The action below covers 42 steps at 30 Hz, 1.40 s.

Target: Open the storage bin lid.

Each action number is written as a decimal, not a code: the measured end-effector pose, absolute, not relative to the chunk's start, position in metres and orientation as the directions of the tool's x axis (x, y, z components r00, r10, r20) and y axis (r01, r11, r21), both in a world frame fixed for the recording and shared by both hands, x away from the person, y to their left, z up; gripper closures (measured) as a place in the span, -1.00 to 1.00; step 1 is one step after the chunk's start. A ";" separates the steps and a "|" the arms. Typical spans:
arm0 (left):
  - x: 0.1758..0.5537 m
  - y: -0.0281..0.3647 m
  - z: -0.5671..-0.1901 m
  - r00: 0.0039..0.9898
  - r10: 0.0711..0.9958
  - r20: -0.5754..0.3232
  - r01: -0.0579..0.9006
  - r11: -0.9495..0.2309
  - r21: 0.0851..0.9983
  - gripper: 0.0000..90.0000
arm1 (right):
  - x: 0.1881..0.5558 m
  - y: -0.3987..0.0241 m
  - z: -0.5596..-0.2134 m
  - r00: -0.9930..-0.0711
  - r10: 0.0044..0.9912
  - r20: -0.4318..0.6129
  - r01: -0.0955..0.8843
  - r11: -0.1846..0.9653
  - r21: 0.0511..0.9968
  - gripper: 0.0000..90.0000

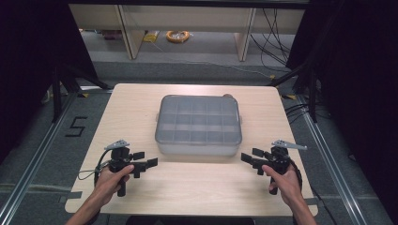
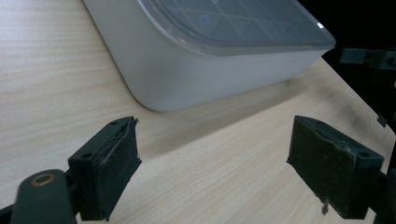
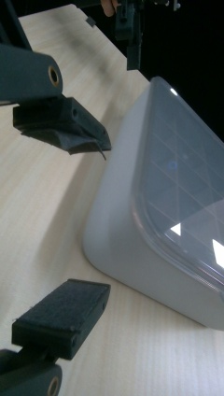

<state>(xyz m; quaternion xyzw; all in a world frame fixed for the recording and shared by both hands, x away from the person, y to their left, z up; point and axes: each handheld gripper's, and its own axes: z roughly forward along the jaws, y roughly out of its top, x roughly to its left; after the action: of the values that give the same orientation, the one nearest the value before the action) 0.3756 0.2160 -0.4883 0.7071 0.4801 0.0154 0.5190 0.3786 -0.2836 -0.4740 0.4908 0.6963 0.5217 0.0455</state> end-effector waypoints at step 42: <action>0.481 0.209 -0.468 0.431 0.719 -0.546 0.708 0.105 0.698 -0.48 | 0.485 -0.282 -0.465 -0.403 0.719 0.566 0.687 -0.170 0.706 -0.09</action>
<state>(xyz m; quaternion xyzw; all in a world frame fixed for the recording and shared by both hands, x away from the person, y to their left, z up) 0.4807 0.2090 -0.4683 0.6690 0.5332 0.0049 0.5177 0.4853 -0.2820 -0.4646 0.5460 0.6439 0.5358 0.0147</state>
